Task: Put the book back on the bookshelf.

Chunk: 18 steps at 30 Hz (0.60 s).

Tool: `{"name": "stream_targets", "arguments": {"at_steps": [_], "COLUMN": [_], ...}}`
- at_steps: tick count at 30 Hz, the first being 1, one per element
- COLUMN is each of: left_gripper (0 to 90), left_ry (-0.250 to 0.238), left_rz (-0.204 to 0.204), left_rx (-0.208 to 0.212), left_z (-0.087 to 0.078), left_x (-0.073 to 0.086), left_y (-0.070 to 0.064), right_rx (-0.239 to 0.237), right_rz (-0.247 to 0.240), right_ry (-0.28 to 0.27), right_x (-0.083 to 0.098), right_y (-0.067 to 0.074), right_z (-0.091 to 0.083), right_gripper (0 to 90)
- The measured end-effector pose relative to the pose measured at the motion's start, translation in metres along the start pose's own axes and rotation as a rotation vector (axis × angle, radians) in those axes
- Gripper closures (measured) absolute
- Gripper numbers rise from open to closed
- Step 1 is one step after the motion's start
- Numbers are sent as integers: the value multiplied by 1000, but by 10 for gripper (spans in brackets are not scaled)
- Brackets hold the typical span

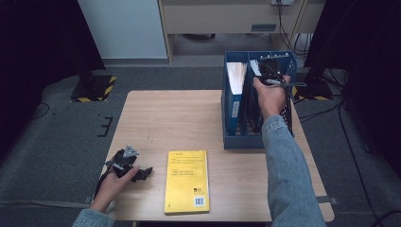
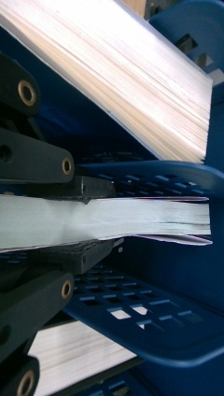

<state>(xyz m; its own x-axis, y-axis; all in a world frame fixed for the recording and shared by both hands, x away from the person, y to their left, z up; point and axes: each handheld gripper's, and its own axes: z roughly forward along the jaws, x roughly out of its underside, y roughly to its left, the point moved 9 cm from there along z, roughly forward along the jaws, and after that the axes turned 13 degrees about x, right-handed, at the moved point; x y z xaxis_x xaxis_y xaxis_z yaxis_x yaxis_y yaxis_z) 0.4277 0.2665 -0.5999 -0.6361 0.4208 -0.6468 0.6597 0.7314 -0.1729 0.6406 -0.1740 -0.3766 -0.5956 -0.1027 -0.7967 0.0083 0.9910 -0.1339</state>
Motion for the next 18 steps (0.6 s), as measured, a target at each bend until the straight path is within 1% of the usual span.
{"name": "stream_targets", "arguments": {"at_steps": [1,2,6,8,10,12,17,18], "left_gripper": [0,0,0,0,0,0,0,0], "left_ry": [0,0,2,2,4,4,4,4], "left_rz": [0,0,0,-1,0,0,1,0], "left_rx": [0,0,0,-1,-1,-1,-1,-1], "left_z": [0,0,0,0,0,0,0,0], "left_x": [0,0,0,0,0,0,0,0], "left_y": [0,0,0,0,0,0,0,0], "right_rx": [-5,-10,-59,-72,-80,-108,-126,-135], "right_rz": [18,22,88,105,112,137,151,170], "right_ry": [-11,-11,-7,-2,0,1,3,6], "right_x": [0,0,4,5,5,5,5,5], "right_y": [0,0,2,3,4,7,7,8], "right_z": [0,1,1,0,-1,-2,-3,-4], "right_gripper": [734,734,729,723,715,696,683,679]}}
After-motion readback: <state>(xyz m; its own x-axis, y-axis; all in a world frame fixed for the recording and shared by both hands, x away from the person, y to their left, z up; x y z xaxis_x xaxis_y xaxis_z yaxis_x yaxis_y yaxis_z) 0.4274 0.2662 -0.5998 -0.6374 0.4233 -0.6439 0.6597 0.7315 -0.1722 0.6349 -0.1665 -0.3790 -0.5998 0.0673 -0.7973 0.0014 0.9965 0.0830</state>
